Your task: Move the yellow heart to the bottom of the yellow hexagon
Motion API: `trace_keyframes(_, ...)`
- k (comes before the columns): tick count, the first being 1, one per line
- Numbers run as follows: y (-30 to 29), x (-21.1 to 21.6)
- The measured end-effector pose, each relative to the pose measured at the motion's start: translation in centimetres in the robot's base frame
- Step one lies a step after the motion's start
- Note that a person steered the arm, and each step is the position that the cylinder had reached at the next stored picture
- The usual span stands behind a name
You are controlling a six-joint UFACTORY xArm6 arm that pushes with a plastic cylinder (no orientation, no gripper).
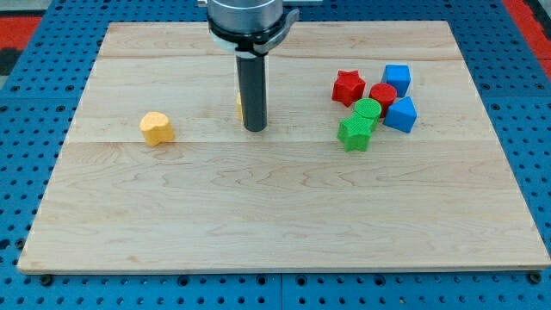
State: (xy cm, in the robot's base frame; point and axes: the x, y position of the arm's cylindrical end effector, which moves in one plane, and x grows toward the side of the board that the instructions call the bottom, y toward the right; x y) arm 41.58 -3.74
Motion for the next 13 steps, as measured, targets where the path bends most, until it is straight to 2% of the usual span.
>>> trace_keyframes(1,-1.4,0.6)
trace_keyframes(3,-5.4,-1.8)
trace_keyframes(4,4.0,-4.3)
trace_keyframes(5,3.6,-4.5)
trace_keyframes(6,4.4,-6.8)
trace_keyframes(7,8.5,-5.8)
trace_keyframes(8,3.0,-5.4)
trace_keyframes(9,-9.4,-5.3)
trace_keyframes(10,-17.4,-5.3)
trace_keyframes(11,-21.7,-5.0)
trace_keyframes(12,-22.4,-0.6)
trace_keyframes(13,-19.1,1.3)
